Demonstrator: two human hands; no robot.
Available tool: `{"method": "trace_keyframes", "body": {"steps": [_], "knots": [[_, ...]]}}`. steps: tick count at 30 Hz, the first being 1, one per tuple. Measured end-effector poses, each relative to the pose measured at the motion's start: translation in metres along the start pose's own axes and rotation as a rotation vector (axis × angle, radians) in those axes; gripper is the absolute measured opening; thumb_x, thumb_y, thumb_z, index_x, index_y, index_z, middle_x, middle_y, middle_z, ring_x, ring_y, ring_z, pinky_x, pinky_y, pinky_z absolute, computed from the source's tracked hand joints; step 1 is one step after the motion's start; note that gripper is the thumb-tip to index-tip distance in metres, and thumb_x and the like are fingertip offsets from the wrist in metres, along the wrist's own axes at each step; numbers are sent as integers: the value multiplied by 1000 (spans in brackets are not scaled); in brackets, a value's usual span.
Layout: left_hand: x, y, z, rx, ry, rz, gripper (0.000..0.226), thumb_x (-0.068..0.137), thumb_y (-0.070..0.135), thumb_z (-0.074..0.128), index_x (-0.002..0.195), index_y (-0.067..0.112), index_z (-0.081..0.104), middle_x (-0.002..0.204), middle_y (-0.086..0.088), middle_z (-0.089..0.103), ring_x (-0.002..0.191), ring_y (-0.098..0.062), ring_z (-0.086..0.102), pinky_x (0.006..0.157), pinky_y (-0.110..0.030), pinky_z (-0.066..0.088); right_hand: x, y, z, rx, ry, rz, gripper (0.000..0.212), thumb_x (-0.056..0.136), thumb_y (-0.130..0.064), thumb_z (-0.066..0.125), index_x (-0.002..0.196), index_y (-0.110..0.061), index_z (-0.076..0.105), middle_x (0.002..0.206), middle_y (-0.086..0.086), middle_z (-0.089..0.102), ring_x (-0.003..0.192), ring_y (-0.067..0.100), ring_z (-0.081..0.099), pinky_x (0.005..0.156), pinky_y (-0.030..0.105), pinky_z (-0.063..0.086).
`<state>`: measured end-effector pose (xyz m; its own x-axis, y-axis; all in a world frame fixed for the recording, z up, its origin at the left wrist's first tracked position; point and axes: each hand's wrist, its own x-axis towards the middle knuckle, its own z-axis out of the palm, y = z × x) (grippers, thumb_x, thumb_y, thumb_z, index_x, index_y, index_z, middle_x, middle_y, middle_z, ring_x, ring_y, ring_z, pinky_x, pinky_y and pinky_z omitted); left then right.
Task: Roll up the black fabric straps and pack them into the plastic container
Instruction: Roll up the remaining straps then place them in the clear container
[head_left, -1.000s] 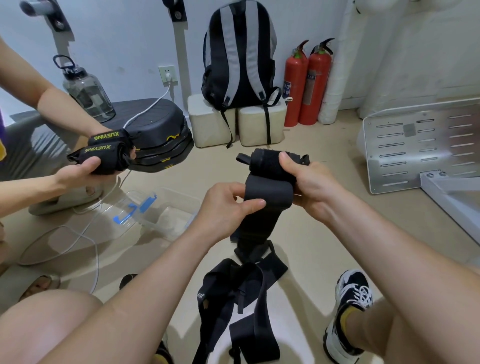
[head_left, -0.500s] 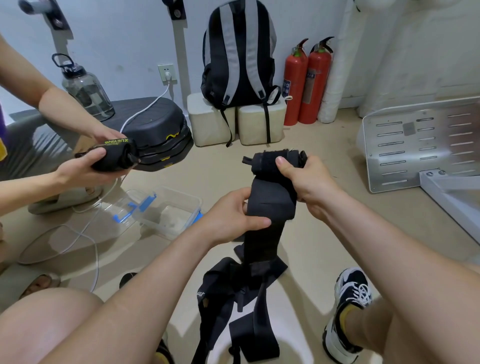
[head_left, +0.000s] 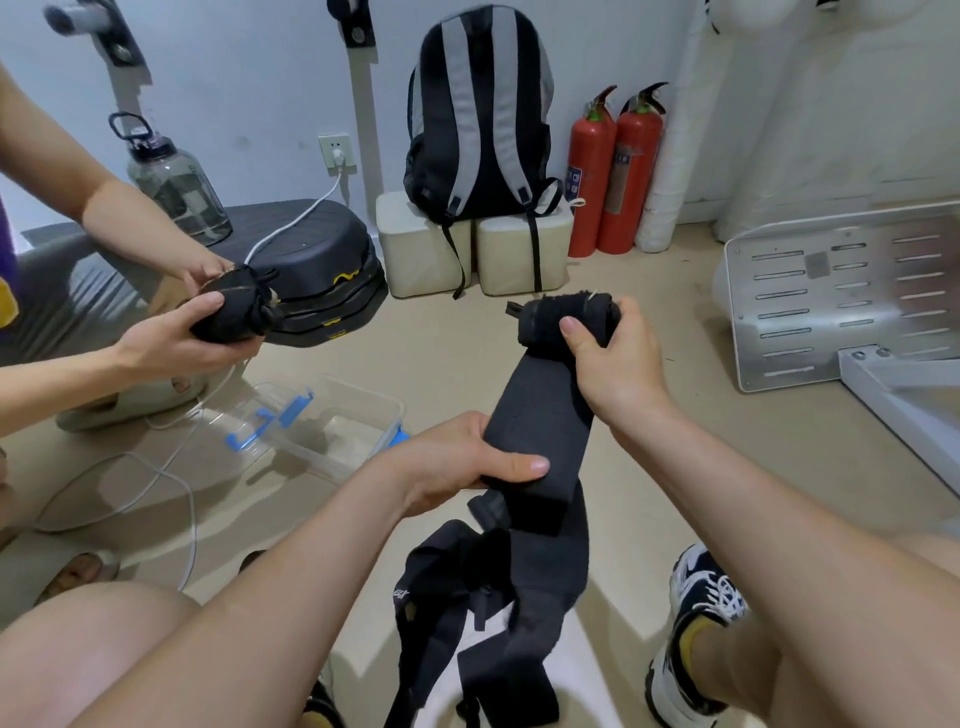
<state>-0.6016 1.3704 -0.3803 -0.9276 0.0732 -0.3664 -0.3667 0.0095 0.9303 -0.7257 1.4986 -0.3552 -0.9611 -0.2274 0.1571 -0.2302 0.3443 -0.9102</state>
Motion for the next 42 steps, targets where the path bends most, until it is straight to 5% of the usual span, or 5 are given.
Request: {"method": "trace_keyframes", "body": {"steps": [21, 24, 28, 34, 42], "knots": [[0, -10, -17, 902, 121, -522, 60, 82, 25, 79, 134, 12, 51, 129, -4, 59, 117, -24, 57, 96, -32, 46, -8, -7, 4, 345, -153, 117, 25, 98, -26, 61, 120, -15, 55, 116, 2, 64, 108, 17, 62, 87, 28, 52], [4, 1, -21, 510, 293, -264, 92, 75, 20, 85, 149, 17, 31, 145, -2, 46, 135, -22, 43, 106, -36, 41, -13, -8, 11, 362, -207, 141, 27, 97, -28, 62, 120, -14, 57, 115, 3, 66, 109, 20, 63, 99, 41, 51], [11, 17, -5, -33, 518, 147, 23, 92, 20, 68, 113, 22, 57, 106, 5, 71, 97, -2, 68, 77, -13, 50, -18, -12, 14, 422, -269, 182, 25, 96, -27, 64, 117, -14, 58, 113, 6, 68, 107, 22, 66, 98, 46, 53], [20, 12, 9, -145, 534, 73, 24, 103, 11, 43, 111, 5, 65, 105, -16, 72, 101, -32, 69, 90, -43, 55, -14, -12, 1, 342, -387, 115, 22, 88, -12, 73, 96, -18, 53, 96, -1, 62, 91, 18, 62, 79, 35, 56], [24, 2, 16, -45, 564, -55, 28, 90, -1, 42, 71, 10, 61, 62, -1, 57, 63, -18, 51, 63, -29, 39, -15, -13, -5, -52, -445, -29, 40, 83, -19, 79, 106, -16, 47, 98, 3, 65, 92, 23, 65, 80, 42, 56]]}}
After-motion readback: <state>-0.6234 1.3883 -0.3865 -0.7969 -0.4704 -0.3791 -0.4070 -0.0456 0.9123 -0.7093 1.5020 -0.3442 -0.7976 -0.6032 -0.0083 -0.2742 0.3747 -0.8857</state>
